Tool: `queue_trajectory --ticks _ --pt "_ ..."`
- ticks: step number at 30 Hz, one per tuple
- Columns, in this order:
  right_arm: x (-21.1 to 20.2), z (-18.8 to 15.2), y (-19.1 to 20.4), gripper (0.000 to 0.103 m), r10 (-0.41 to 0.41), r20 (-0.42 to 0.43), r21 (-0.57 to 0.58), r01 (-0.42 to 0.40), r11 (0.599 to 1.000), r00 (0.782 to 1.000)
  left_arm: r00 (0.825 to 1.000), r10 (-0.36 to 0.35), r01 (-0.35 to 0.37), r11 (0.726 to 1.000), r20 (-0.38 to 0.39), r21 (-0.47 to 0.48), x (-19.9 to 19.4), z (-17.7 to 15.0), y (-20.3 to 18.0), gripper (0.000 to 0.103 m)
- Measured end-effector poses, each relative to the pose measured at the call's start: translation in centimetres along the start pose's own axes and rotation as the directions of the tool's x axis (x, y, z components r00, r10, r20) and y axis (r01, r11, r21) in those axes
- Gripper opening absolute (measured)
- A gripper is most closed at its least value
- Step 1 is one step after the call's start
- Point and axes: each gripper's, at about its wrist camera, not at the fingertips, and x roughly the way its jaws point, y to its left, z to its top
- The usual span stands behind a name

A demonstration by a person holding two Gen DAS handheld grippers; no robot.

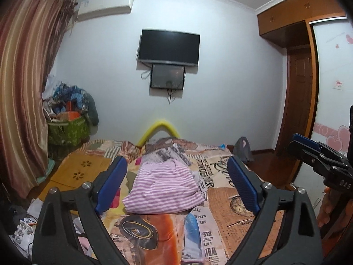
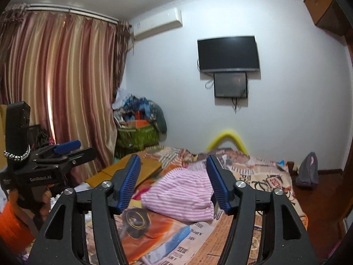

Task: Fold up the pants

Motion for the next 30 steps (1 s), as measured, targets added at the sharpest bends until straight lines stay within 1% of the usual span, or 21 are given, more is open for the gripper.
queue_trajectory --ticks 1,2,5,6,9,10,12,14,23,30 --pt "-0.6 0.1 0.3 0.068 0.002 0.012 0.004 -0.002 1.000 1.000 1.000 0.003 -0.004 1.000 0.016 0.010 -0.9 0.0 -0.4 0.094" --pt "-1.0 0.0 0.4 0.070 0.003 0.020 0.007 -0.003 1.000 1.000 1.000 0.005 -0.006 1.000 0.027 0.017 -1.6 0.0 -0.8 0.094" --pt "-1.8 0.0 0.6 0.079 -0.006 0.046 0.013 0.005 1.000 0.999 0.999 0.000 -0.001 1.000 0.050 0.026 -3.2 -0.1 -1.6 0.097" --pt "-2.0 0.0 0.7 0.085 -0.009 0.054 0.016 0.009 1.000 0.999 0.998 0.002 -0.003 1.000 0.058 0.029 -3.6 -0.2 -1.9 0.098" --pt "-2.4 0.0 1.0 0.091 -0.011 0.073 0.026 0.009 1.000 0.997 0.997 0.003 -0.007 0.999 0.080 0.045 -4.5 -0.3 -2.3 0.098" --pt "-2.4 0.1 1.0 0.096 -0.016 0.076 0.029 0.014 0.999 0.997 0.996 0.002 -0.006 0.999 0.085 0.045 -4.8 -0.4 -2.4 0.098" --pt "-2.4 0.0 1.1 0.102 -0.028 0.086 0.036 0.025 0.999 0.996 0.996 -0.004 0.000 0.999 0.088 0.043 -5.2 -0.6 -2.5 0.099" --pt "-3.0 -0.3 1.4 0.103 -0.040 0.090 0.035 0.037 0.999 0.995 0.996 -0.008 0.005 0.999 0.089 0.041 -5.5 -0.6 -2.5 0.099" --pt "-3.5 -1.2 2.0 0.103 -0.045 0.076 0.038 0.042 0.998 0.996 0.996 -0.011 0.007 0.999 0.092 0.042 -6.3 -0.7 -2.5 0.099" --pt "-3.6 -1.2 2.0 0.103 -0.044 0.071 0.036 0.041 0.998 0.996 0.995 -0.010 0.007 0.999 0.094 0.038 -6.5 -0.8 -2.4 0.099"
